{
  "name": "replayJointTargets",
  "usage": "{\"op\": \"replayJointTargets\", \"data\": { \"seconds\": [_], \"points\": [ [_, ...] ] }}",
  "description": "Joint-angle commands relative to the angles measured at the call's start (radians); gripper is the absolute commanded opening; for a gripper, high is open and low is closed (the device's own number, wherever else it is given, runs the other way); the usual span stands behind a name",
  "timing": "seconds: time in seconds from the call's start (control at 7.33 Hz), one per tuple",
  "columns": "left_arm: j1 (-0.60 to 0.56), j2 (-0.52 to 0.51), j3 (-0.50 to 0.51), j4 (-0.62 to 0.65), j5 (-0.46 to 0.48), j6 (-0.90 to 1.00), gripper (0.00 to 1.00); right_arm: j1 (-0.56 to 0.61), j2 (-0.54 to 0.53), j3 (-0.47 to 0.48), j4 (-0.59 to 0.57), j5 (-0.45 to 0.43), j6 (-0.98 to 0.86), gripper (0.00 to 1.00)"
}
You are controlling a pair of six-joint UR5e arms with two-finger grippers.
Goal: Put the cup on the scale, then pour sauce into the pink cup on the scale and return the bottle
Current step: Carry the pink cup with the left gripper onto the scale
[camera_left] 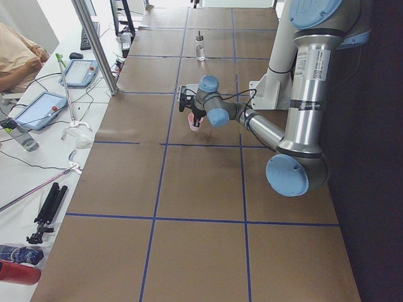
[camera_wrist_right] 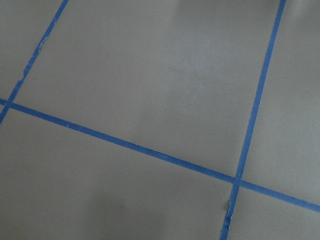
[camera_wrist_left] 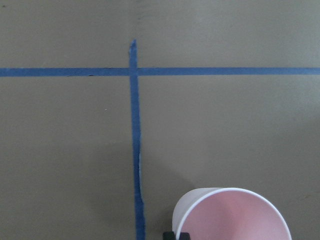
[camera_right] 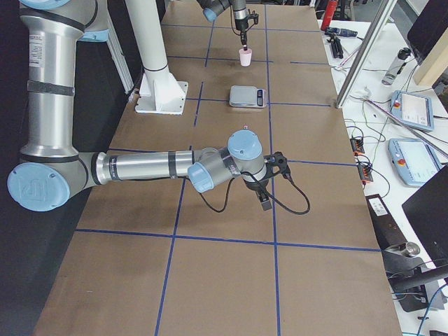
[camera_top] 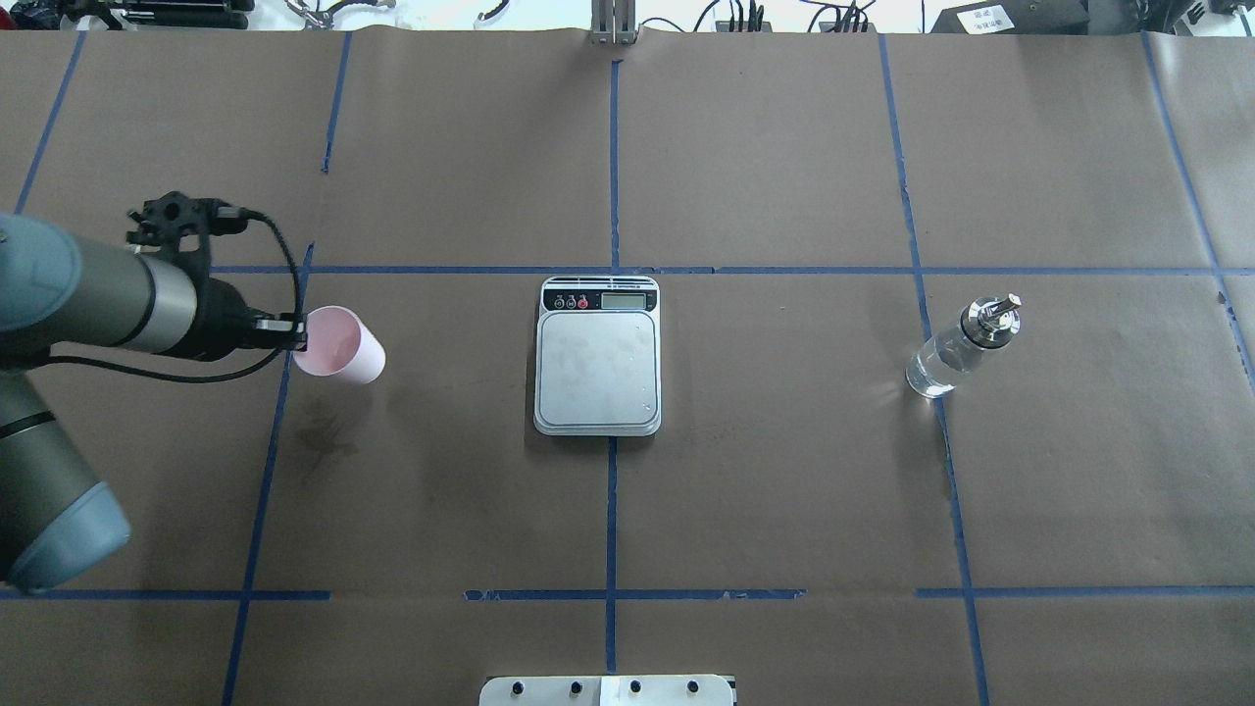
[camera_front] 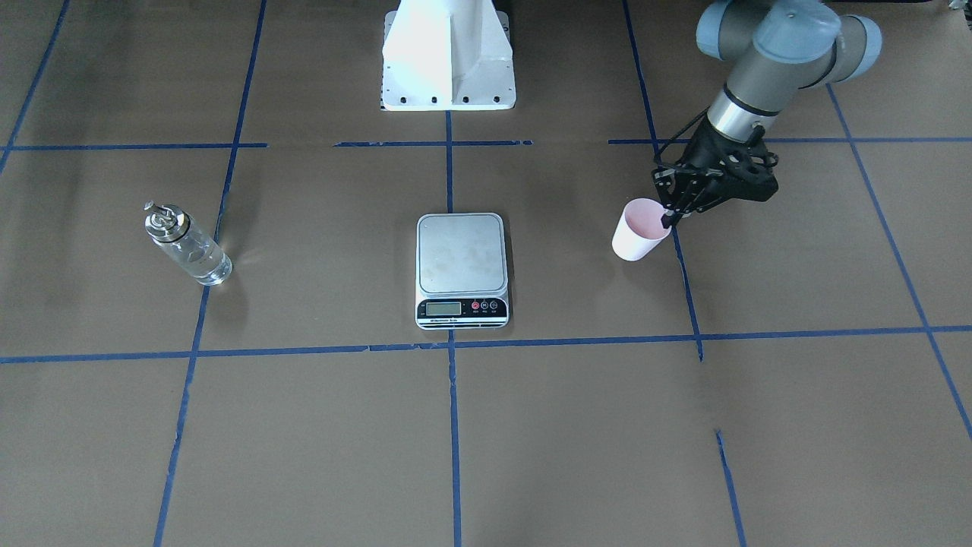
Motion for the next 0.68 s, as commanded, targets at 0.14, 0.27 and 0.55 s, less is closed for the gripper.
{"op": "replayJointTargets", "data": {
  "seconds": [0.14, 0.27, 0.55],
  "points": [
    [0.109, -0.414, 0.085, 0.371, 0.031, -0.164, 0.00, 0.000, 0.000, -0.002, 0.012, 0.000, 0.002, 1.00],
    [0.170, -0.455, 0.115, 0.363, 0.099, -0.215, 0.00, 0.000, -0.002, -0.002, 0.014, 0.000, 0.004, 1.00],
    [0.178, -0.514, 0.179, 0.338, 0.106, -0.227, 0.00, 0.000, -0.009, 0.002, 0.014, 0.000, 0.004, 1.00]
  ]
}}
